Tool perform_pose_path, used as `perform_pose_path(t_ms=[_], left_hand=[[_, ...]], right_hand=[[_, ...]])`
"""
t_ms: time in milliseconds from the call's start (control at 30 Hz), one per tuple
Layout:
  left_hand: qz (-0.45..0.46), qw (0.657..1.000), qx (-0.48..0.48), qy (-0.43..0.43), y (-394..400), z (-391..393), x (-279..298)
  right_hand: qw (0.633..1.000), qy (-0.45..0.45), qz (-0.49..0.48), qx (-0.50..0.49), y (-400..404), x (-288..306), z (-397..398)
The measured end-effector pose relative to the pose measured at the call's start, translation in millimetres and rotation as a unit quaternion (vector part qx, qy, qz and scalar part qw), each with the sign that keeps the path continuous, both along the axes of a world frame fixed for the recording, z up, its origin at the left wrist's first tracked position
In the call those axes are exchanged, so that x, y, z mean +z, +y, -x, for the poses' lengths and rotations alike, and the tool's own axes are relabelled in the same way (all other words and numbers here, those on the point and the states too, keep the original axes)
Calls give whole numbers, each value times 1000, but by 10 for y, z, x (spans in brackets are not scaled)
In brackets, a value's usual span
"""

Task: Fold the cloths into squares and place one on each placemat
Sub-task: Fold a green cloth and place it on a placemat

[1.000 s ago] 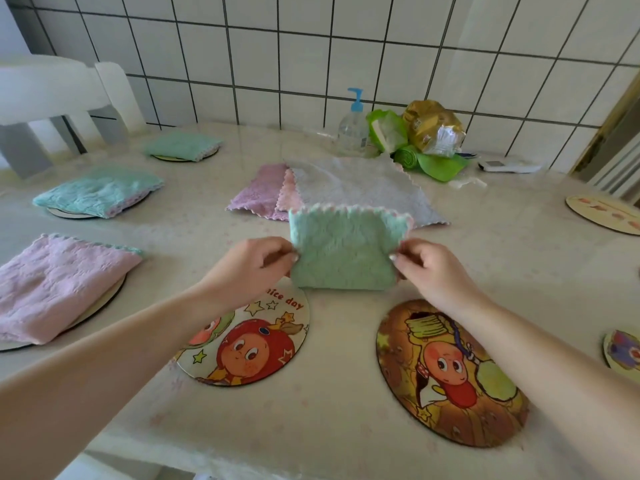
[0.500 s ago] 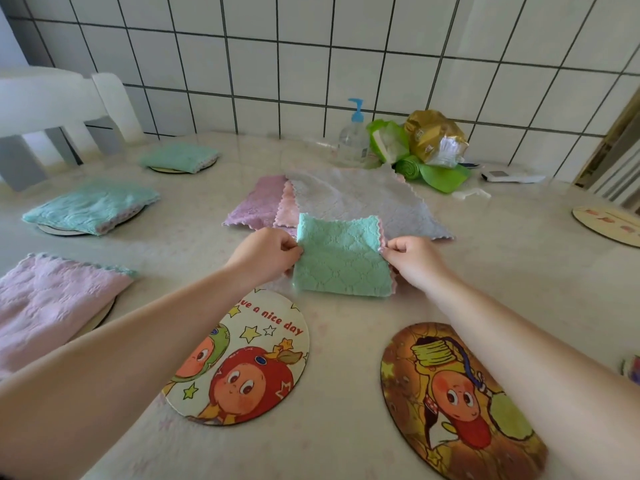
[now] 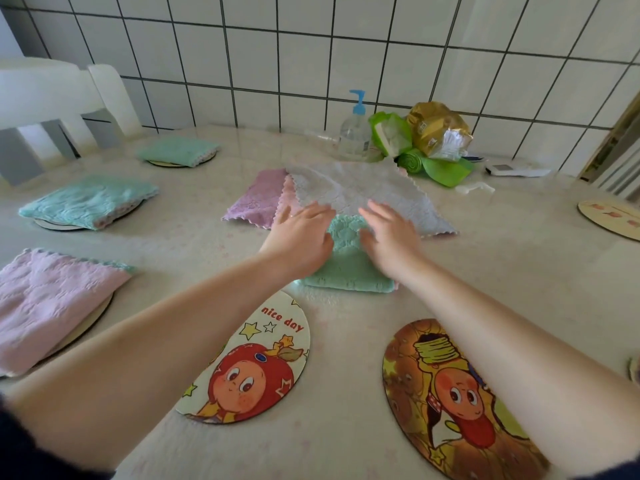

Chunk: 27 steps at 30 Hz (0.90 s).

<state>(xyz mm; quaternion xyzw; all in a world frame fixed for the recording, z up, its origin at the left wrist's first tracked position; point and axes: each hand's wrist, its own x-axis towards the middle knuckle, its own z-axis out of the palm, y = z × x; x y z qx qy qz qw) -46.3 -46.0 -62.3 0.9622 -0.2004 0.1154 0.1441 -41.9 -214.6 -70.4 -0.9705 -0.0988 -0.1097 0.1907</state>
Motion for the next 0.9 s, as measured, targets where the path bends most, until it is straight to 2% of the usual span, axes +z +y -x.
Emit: perform_pose_path(t_ms=[67, 133, 500, 600, 700, 767, 900], left_hand=[[-53, 997, 0, 55, -76, -62, -96], [-87, 991, 13, 98, -80, -109, -199], [-112, 984, 23, 134, 126, -165, -300], [-88, 990, 19, 105, 166, -132, -263], [13, 998, 52, 27, 327, -17, -213], [58, 995, 79, 7, 466, 47, -206], [72, 989, 68, 106, 563, 107, -181]], right_hand=[[995, 52, 81, 24, 108, -64, -4], [989, 90, 117, 25, 145, -146, -12], [981, 135, 137, -24, -41, -215, -41], [988, 119, 94, -16, -63, -144, -15], [997, 50, -42, -39, -213, -5, 82], [993, 58, -80, -64, -339, 73, 155], [983, 140, -98, -69, -422, 95, 199]])
